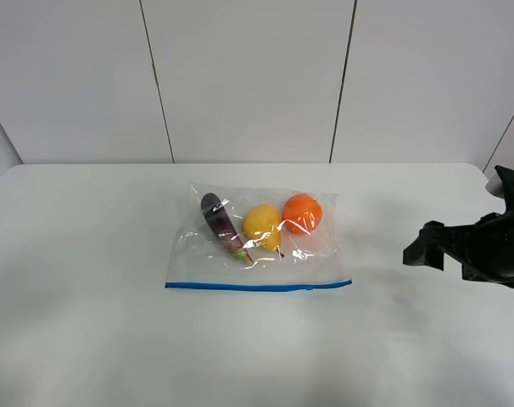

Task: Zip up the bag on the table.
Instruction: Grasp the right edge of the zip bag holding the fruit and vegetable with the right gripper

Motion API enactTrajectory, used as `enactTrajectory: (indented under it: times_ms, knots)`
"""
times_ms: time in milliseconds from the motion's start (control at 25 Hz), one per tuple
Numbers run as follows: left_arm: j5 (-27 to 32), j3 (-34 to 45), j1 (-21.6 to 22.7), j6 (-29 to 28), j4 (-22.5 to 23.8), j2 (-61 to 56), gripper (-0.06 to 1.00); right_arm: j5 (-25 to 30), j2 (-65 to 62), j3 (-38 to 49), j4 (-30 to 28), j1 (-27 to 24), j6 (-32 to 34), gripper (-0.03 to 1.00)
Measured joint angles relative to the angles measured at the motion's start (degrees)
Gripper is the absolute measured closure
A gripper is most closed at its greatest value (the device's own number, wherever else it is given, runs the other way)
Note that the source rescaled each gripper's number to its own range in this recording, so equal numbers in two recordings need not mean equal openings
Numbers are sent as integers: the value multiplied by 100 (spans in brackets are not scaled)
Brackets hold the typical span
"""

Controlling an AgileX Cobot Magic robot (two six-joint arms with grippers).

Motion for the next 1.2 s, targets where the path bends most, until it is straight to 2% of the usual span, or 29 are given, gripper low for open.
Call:
enactTrajectory:
  times_ms: [160, 240, 560, 600, 720, 880, 1200]
  knots:
    - [0, 0, 0, 0, 0, 0, -6, -40, 617, 0, 740, 0, -584, 4]
    - [0, 0, 0, 0, 0, 0, -6, -41, 981, 0, 1333, 0, -1073, 4]
    - [0, 0, 0, 0, 0, 0, -6, 247, 2151, -13, 3938, 0, -3733, 4]
    - [0, 0, 0, 0, 0, 0, -6, 247, 2151, -13, 3938, 0, -3733, 4]
    - [0, 0, 0, 0, 0, 0, -6, 446, 2450, -126, 4640, 0, -4513, 4]
    - [0, 0, 0, 0, 0, 0, -6, 766, 2727, -526, 5023, 0, -4693, 4]
    - [0, 0, 0, 0, 0, 0, -6, 1016, 3460, -751, 5176, 0, -4160, 4]
